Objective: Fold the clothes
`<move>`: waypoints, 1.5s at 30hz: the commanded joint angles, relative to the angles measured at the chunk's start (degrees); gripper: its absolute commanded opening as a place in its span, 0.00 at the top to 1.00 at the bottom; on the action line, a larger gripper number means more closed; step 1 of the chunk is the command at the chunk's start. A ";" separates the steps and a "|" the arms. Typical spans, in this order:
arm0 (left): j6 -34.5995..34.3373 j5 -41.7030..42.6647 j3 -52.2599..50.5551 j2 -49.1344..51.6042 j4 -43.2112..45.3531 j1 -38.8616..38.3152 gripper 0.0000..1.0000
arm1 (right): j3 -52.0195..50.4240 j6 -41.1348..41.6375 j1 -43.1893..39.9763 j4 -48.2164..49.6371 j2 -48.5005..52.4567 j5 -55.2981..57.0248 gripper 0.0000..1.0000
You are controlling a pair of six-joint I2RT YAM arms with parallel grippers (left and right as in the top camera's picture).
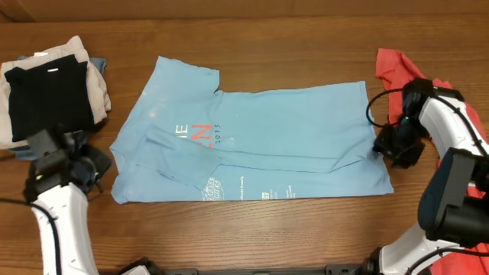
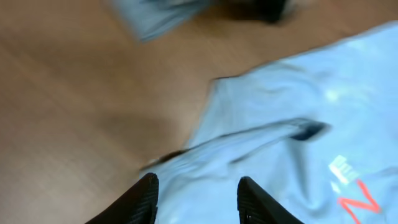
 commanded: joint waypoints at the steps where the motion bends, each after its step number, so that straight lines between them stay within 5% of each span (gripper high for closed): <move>1: 7.15 2.10 1.22 0.15 2.95 -5.86 0.56 | 0.92 -5.81 2.73 -0.28 -1.14 -7.45 0.55; 13: 7.96 1.88 1.22 14.51 6.69 -15.85 0.55 | -0.48 -5.97 7.17 2.10 -1.05 -7.17 0.52; 24: 4.90 -5.44 1.22 26.71 9.27 -15.85 0.56 | -0.48 -5.53 7.17 5.90 -1.05 -6.78 0.52; 33: -2.73 -12.90 1.22 28.35 2.38 -12.11 0.62 | -0.48 -5.55 7.17 5.75 -1.05 -6.75 0.52; 45: 2.60 -2.89 2.99 26.40 -0.31 -6.19 0.60 | -0.48 -5.55 7.17 6.62 -1.05 -6.75 0.51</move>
